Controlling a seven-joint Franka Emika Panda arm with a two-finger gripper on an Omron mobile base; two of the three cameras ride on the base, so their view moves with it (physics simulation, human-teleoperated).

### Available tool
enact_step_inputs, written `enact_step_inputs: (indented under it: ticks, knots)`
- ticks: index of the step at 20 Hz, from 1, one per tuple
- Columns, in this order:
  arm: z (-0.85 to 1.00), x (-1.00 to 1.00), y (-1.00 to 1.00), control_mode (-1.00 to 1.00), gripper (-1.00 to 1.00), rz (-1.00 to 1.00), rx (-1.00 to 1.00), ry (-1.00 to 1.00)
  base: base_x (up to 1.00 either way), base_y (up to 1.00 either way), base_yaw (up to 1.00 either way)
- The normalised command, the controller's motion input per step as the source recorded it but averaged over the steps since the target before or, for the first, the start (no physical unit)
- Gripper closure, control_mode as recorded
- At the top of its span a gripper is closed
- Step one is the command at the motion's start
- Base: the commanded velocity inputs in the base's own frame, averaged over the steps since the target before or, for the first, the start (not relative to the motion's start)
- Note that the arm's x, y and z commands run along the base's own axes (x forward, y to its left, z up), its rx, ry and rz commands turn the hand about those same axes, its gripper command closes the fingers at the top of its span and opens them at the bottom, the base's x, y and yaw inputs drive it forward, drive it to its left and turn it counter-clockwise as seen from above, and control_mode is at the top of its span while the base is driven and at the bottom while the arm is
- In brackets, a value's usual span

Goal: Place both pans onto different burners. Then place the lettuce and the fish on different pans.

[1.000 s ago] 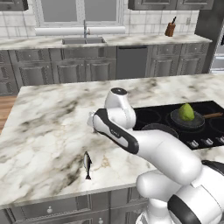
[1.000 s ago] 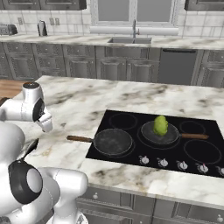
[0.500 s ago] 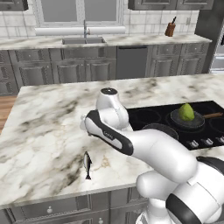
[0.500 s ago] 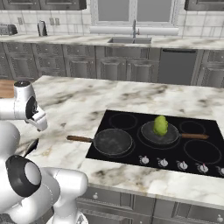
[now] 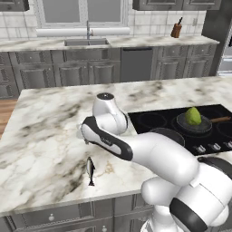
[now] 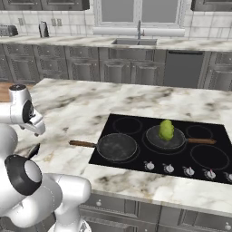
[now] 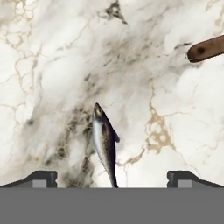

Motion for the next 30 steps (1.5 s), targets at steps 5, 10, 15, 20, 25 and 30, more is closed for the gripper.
enact_step_inputs:
  ticks: [5, 10, 15, 20, 25, 30]
  knots:
    - [-0.24, -0.01, 0.00, -1.00, -1.00, 0.07, 0.00, 0.00, 0.00, 0.00, 0.00]
    - [-0.28, -0.01, 0.09, -1.00, -1.00, 0.04, -0.01, 0.00, 0.00, 0.00, 0.00]
    - [-0.30, 0.00, 0.18, -1.00, -1.00, 0.02, -0.03, 0.00, 0.00, 0.00, 0.00]
    - [-0.27, 0.00, 0.06, -1.00, -1.00, 0.03, -0.01, 0.00, 0.00, 0.00, 0.00]
    - [-0.24, 0.00, 0.00, -1.00, -1.00, 0.04, 0.00, 0.00, 0.00, 0.00, 0.00]
    - [-0.25, 0.00, 0.05, -1.00, -1.00, 0.04, 0.00, 0.00, 0.00, 0.00, 0.00]
